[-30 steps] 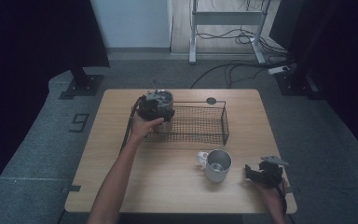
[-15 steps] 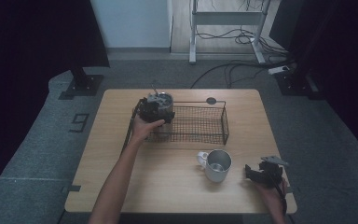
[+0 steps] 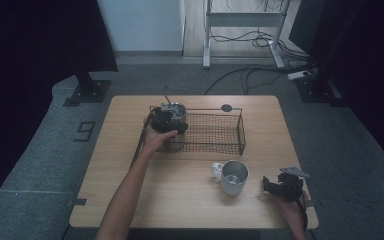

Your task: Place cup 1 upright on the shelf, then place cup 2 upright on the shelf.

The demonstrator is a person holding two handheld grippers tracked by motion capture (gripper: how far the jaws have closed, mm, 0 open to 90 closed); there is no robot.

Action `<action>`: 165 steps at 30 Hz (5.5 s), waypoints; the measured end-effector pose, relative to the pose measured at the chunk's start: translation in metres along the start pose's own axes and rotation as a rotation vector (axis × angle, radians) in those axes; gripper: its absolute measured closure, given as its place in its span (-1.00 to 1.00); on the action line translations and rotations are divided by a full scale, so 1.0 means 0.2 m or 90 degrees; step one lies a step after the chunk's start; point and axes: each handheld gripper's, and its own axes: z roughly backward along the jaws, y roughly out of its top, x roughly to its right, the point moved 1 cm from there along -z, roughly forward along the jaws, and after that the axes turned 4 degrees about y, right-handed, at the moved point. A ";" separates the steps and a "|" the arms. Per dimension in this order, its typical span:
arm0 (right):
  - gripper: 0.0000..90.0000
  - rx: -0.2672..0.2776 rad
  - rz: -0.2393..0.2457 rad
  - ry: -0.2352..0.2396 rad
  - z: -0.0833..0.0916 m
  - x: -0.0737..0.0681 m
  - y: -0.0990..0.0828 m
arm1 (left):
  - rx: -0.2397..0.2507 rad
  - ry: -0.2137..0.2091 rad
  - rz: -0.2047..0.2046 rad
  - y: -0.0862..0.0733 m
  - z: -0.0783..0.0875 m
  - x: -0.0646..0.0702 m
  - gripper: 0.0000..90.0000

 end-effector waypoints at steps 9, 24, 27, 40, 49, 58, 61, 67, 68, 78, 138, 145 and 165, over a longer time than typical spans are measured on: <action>-0.72 0.000 0.000 0.000 0.00 0.00 0.00 | -0.005 -0.001 0.004 -0.01 -0.01 0.00 -0.91; -0.72 0.000 0.000 0.000 0.00 0.00 0.00 | 0.009 -0.001 0.002 -0.05 0.02 0.00 -0.91; -0.72 0.000 0.000 0.000 0.00 0.00 0.00 | 0.012 0.004 0.002 -0.06 0.02 0.00 -0.92; -0.72 0.000 0.000 0.000 0.00 0.00 0.00 | 0.012 -0.005 0.021 -0.09 0.06 -0.01 -1.00; -0.72 0.000 0.000 0.000 0.00 0.00 0.00 | 0.016 0.001 0.035 -0.08 0.09 0.00 -1.00; -0.72 0.000 0.000 0.000 0.00 0.00 0.00 | 0.035 -0.006 0.037 -0.07 0.16 0.00 -1.00; -0.72 0.000 0.000 0.000 0.00 0.00 0.00 | 0.046 -0.011 0.035 -0.07 0.20 0.00 -1.00; -0.72 0.000 0.000 -0.001 0.00 0.00 0.00 | 0.065 -0.019 0.029 -0.09 0.28 -0.01 -1.00; -0.72 0.000 0.000 -0.001 0.00 0.00 0.00 | 0.065 -0.019 0.028 -0.09 0.29 -0.01 -1.00; -0.72 -0.001 0.000 -0.001 0.00 0.00 0.00 | 0.088 -0.025 0.028 -0.16 0.37 -0.01 -0.98; -0.72 -0.002 0.003 0.002 0.00 0.00 0.00 | -0.010 -0.027 0.023 -0.84 0.48 0.05 -0.86; -0.71 -0.010 0.003 0.002 0.00 -0.01 0.01 | -0.013 -0.035 0.023 -0.84 0.47 0.08 -0.86; -0.68 0.098 0.034 0.126 0.20 -0.12 0.07 | -0.016 -0.034 0.019 -0.86 0.47 0.09 -0.84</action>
